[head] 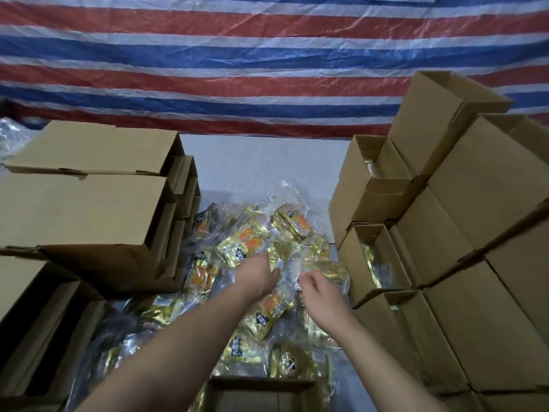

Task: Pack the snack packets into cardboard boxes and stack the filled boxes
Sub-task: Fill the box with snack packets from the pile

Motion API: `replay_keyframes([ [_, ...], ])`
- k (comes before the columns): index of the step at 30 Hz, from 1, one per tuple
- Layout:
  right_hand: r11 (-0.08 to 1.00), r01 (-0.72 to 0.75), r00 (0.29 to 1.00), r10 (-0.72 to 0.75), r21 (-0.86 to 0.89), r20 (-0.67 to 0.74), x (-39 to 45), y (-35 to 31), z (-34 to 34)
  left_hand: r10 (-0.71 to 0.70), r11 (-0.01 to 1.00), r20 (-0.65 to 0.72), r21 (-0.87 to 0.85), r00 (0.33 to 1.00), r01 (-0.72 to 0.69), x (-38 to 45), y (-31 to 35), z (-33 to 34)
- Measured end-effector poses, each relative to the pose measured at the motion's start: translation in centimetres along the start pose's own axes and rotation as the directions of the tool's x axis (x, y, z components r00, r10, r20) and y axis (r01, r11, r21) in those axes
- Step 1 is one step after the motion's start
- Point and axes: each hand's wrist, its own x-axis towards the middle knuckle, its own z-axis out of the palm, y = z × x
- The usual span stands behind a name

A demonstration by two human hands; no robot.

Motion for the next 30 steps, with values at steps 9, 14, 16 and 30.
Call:
replay_keyframes([
  [9,0.994,-0.010,1.000,0.010,0.112,-0.004,1.5,2.4,-1.5,-0.161,0.937,0.074,0.325,0.984,0.129,6.1,2.9,5.3],
  [14,0.995,-0.045,0.999,0.045,0.087,0.006,1.7,4.1,-1.6,-0.200,0.956,0.076,0.234,0.977,0.177,7.1,3.6,6.4],
  [16,0.996,-0.055,0.998,0.056,0.073,-0.004,1.8,4.4,-1.8,-0.188,0.979,0.057,0.093,0.981,0.182,6.8,3.3,6.1],
  [30,0.599,-0.134,0.989,0.034,0.789,0.141,2.2,-7.5,-2.0,0.183,0.763,-0.387,-0.524,0.904,-0.379,-10.2,5.4,-9.7],
])
